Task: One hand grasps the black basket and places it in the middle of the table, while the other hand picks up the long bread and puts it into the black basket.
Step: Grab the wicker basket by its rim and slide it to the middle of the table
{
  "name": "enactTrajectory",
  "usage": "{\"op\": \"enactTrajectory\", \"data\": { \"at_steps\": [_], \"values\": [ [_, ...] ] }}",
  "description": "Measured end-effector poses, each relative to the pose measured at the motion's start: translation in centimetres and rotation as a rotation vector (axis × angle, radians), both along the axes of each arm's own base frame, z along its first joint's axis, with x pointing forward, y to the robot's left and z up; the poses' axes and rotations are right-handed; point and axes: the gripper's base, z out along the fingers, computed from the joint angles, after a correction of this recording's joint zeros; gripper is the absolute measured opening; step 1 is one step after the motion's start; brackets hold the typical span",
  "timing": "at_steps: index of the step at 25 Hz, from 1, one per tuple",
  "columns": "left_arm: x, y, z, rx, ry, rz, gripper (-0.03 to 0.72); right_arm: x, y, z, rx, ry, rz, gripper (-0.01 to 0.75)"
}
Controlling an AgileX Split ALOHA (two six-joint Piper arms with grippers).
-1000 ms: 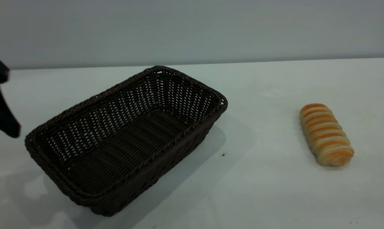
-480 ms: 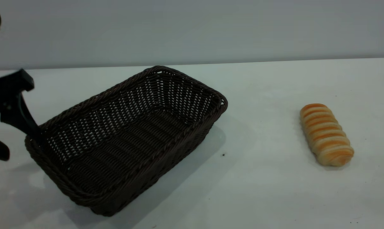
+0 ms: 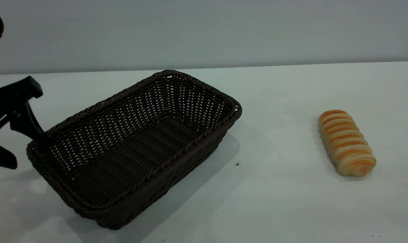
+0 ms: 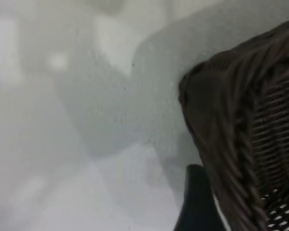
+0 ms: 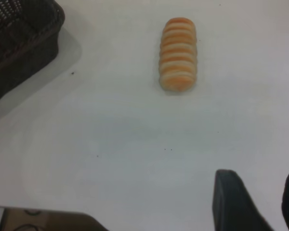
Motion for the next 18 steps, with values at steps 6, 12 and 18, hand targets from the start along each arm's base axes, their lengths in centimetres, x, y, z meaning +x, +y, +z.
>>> {"op": "enactTrajectory", "data": {
  "at_steps": [6, 12, 18],
  "values": [
    [0.3, -1.5, -2.6, 0.029, 0.041, -0.043, 0.577, 0.0, 0.0, 0.0, 0.000, 0.000, 0.000, 0.239],
    [0.6, -3.6, -5.9, 0.072, 0.056, -0.065, 0.573, 0.0, 0.0, 0.0, 0.000, 0.000, 0.000, 0.239],
    [0.5, -3.7, -7.3, 0.071, 0.093, -0.027, 0.329, 0.0, 0.0, 0.0, 0.000, 0.000, 0.000, 0.239]
  ]
}}
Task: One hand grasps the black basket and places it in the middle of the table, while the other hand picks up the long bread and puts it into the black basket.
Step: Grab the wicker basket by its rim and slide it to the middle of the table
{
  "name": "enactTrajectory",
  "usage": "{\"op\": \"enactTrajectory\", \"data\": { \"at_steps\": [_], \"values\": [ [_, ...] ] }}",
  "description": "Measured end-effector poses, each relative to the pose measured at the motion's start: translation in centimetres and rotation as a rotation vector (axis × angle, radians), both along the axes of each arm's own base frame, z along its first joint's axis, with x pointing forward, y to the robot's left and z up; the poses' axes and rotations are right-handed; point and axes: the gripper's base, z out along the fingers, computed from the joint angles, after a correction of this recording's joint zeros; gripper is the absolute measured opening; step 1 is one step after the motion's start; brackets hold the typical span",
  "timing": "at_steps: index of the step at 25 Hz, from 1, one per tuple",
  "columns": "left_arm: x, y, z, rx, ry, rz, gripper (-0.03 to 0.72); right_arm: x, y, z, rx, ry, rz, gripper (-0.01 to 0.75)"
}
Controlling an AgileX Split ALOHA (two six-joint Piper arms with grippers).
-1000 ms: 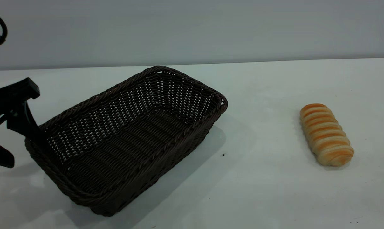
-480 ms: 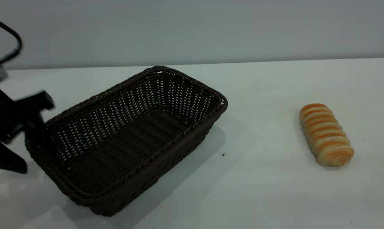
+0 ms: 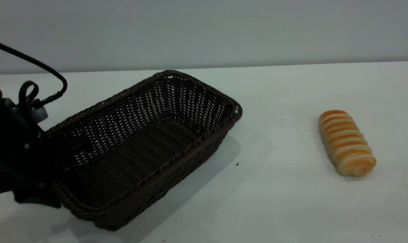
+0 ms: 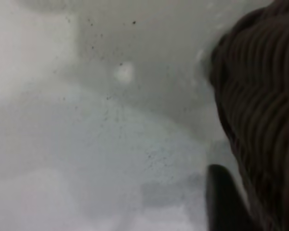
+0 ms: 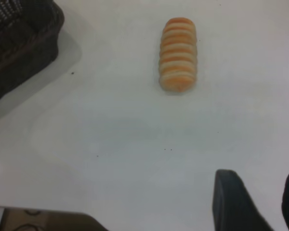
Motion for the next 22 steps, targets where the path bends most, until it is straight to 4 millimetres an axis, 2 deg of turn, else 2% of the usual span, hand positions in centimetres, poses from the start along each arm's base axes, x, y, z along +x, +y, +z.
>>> {"op": "enactTrajectory", "data": {
  "at_steps": [2, 3, 9, 15, 22],
  "values": [
    [0.3, 0.0, 0.1, -0.004, -0.013, 0.021, 0.136, 0.0, 0.0, 0.0, 0.000, 0.000, 0.000, 0.239],
    [0.2, 0.0, 0.2, 0.006, -0.016, -0.029, 0.136, 0.0, 0.0, 0.0, 0.000, 0.000, 0.000, 0.239],
    [0.2, -0.2, 1.2, 0.007, -0.040, -0.080, 0.139, 0.0, 0.0, 0.0, 0.000, 0.000, 0.000, 0.239],
    [0.8, -0.6, 4.3, 0.000, -0.130, -0.203, 0.139, 0.0, 0.0, 0.0, 0.000, 0.000, 0.000, 0.239],
    [3.2, -2.0, 7.5, -0.051, -0.143, -0.459, 0.139, 0.0, 0.0, 0.0, -0.001, 0.000, 0.001, 0.239]
  ]
}}
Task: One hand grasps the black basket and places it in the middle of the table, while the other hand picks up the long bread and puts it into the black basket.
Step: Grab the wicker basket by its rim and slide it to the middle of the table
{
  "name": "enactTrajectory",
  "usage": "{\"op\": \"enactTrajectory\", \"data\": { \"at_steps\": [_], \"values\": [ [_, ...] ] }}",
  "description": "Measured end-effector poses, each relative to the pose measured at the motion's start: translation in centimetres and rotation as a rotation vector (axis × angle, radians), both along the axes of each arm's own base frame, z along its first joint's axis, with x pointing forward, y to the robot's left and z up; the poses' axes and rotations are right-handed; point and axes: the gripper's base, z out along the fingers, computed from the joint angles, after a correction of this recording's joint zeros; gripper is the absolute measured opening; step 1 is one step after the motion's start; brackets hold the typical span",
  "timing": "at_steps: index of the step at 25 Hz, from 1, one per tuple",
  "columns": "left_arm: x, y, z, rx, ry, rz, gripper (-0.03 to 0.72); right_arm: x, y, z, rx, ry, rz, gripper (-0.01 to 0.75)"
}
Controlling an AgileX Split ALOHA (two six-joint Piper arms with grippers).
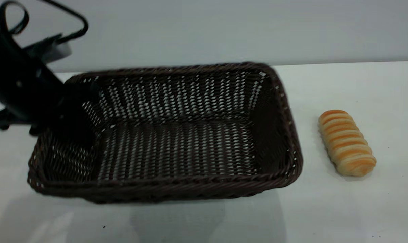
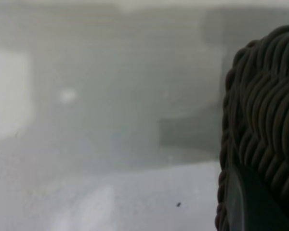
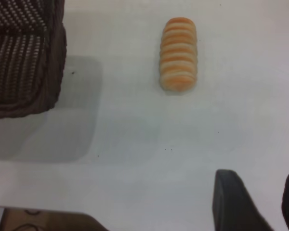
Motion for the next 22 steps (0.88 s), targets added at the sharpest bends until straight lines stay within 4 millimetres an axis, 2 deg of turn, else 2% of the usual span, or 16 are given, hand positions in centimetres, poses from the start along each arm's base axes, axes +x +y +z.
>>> {"op": "enactTrajectory", "data": {
  "at_steps": [3, 5, 12, 22],
  "values": [
    [0.9, -0.1, 0.8, 0.022, -0.014, -0.041, 0.139, 0.0, 0.0, 0.0, 0.000, 0.000, 0.000, 0.239],
    [1.3, 0.1, 0.6, 0.051, 0.004, -0.047, 0.139, 0.0, 0.0, 0.0, 0.000, 0.000, 0.000, 0.239],
    [2.2, 0.4, -2.2, 0.110, 0.097, 0.001, 0.139, 0.0, 0.0, 0.0, 0.001, 0.000, 0.000, 0.239],
    [3.5, 0.1, -4.3, 0.091, 0.096, 0.045, 0.139, 0.0, 0.0, 0.0, -0.001, 0.000, 0.002, 0.239]
  ]
}}
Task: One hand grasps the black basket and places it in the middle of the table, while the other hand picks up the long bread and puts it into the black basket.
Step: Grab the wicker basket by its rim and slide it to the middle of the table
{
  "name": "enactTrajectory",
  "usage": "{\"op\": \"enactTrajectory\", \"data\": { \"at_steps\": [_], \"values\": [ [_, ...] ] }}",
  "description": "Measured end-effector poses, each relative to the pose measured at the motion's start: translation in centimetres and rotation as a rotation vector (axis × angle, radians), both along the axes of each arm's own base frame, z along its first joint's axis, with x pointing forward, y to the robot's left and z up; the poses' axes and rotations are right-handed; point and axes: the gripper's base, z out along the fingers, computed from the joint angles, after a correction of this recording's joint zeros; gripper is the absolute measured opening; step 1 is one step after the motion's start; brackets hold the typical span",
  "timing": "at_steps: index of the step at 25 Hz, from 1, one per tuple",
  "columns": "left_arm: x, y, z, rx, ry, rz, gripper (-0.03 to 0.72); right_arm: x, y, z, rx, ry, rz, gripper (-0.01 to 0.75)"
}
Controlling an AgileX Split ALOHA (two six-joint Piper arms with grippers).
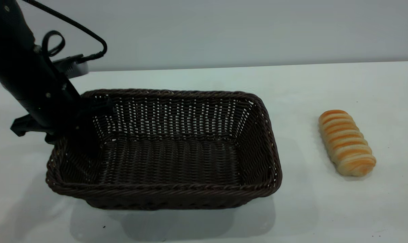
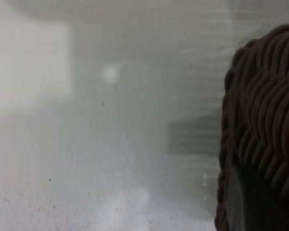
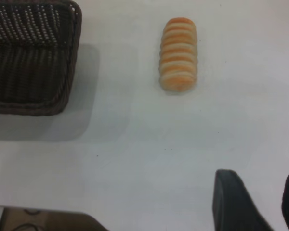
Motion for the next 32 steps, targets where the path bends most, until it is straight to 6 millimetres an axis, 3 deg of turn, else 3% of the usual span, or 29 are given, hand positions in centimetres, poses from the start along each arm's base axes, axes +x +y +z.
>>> {"op": "enactTrajectory", "data": {
  "at_steps": [5, 14, 23, 28, 32],
  "values": [
    [-0.1, 0.0, -1.2, 0.002, 0.030, 0.007, 0.139, 0.0, 0.0, 0.0, 0.001, 0.000, 0.000, 0.239],
    [0.0, -0.1, -1.6, -0.010, 0.037, 0.022, 0.155, 0.0, 0.0, 0.0, 0.001, 0.000, 0.000, 0.239],
    [-0.7, -0.2, -1.6, -0.024, 0.112, 0.011, 0.545, 0.0, 0.0, 0.0, 0.000, 0.000, 0.001, 0.239],
    [-0.9, -0.3, -0.6, -0.033, 0.115, 0.003, 0.587, 0.0, 0.0, 0.0, 0.000, 0.000, 0.001, 0.239],
    [-0.8, -0.3, 1.8, -0.043, 0.064, -0.006, 0.587, 0.0, 0.0, 0.0, 0.000, 0.000, 0.001, 0.239]
  ]
}}
